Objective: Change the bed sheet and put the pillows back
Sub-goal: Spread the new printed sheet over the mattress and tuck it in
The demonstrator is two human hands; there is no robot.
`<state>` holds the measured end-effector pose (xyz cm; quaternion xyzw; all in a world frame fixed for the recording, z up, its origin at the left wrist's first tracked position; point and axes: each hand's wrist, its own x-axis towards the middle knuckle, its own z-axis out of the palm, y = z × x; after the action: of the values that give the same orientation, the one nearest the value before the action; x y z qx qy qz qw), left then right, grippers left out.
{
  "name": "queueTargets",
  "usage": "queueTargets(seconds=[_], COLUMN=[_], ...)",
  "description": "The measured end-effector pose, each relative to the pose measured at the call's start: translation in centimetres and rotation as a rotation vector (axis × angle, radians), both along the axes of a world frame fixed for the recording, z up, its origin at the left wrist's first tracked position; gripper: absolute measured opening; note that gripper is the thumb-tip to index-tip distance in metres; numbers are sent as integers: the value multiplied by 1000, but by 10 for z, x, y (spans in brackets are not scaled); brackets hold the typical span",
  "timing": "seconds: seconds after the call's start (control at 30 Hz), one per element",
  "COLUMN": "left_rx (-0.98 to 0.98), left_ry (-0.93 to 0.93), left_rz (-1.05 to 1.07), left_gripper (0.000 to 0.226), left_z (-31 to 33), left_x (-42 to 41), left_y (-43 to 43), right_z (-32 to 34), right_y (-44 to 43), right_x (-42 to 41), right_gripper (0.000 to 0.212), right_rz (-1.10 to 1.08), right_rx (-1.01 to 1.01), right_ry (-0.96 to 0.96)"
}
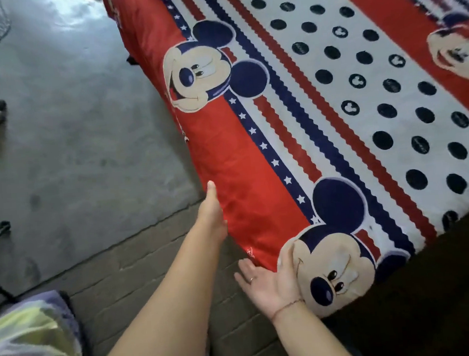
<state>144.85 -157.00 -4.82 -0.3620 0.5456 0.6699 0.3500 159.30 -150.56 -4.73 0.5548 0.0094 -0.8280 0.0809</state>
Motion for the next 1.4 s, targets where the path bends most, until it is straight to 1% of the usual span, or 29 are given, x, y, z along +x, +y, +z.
queueTargets(seconds=[0.1,0.17,0.23,0.27,0.33,0.37,0.43,0.5,0.57,0.67,0.7,0.77,0.8,0.83,0.87,0.9,0.97,1.0,1.03,1.07,1.1,1.17,1.2,1.23,1.27,1.33,1.37,1.4], left_rx=[93,127,143,185,284,319,354,348,369,390,399,456,489,526,565,599,608,575,510,449,388,273,235,224,250,361,378,354], left_ry=[-63,-118,-164,-178,-173,-164,-157,-143,-133,-124,-122,-112,-113,-119,-132,-151,-204,-235,-262,-292,-304,-299,-284,-260,-248,-248,-251,-247], left_rz=[-175,-220,-235,-228,-226,-203,-139,-119,-151,-197,-203,-215,-213,-221,-228,-227,-223,-222,-219,-222,-255,-405,-487,-568,-632,-712,-726,-727], left_gripper=[73,83,87,89,83,78,71,73,73,60,62,85,96,102,102,98,82,68,51,36,25,10,9,17,22,22,20,14], left_z=[5,5,-5,-14,-31,-37,-49,-57,-59,-49,-46,-41,-43,-46,-51,-55,-63,-70,-80,-89,-99,-119,-126,-131,-133,-125,-118,-111], left_x=[-26,-36,-46,-51,-59,-63,-75,-92,-107,-120,-121,-133,-139,-143,-146,-148,-147,-146,-145,-142,-142,-151,-160,-174,-190,-226,-244,-263], left_y=[-1,-2,-1,-2,4,7,11,11,13,18,20,23,24,24,23,21,14,9,2,-8,-19,-40,-50,-61,-70,-82,-87,-90], right_z=[-10,-21,-29,-29,-27,-25,-28,-35,-36,-26,-24,-22,-20,-20,-22,-23,-30,-37,-49,-61,-68,-80,-85,-82,-76,-69,-66,-63], right_y=[2,3,3,3,5,5,4,5,4,3,3,7,10,12,13,11,5,-3,-12,-22,-29,-42,-44,-44,-42,-42,-45,-51], right_x=[-27,-28,-30,-32,-36,-38,-39,-38,-38,-42,-43,-54,-61,-66,-69,-70,-71,-74,-73,-72,-74,-76,-76,-80,-87,-95,-101,-110], right_gripper=[97,90,87,91,105,105,100,99,97,89,86,82,84,87,86,78,48,37,35,37,54,115,129,129,117,86,80,80], right_rz=[-265,-390,-475,-502,-582,-625,-708,-761,-792,-828,-841,-882,-927,-972,-996,-1010,-1023,-1046,-1060,-1061,-1053,-1054,-1052,-1027,-999,-1012,-1036,-1049], right_rx=[63,62,35,14,5,19,54,87,115,157,181,299,381,459,528,596,651,628,592,531,484,437,436,438,431,376,345,314], right_ry=[-60,-114,-100,-67,-53,-64,-82,-77,-60,-41,-47,-5,57,99,123,122,73,22,-45,-124,-198,-339,-411,-459,-484,-535,-543,-535])
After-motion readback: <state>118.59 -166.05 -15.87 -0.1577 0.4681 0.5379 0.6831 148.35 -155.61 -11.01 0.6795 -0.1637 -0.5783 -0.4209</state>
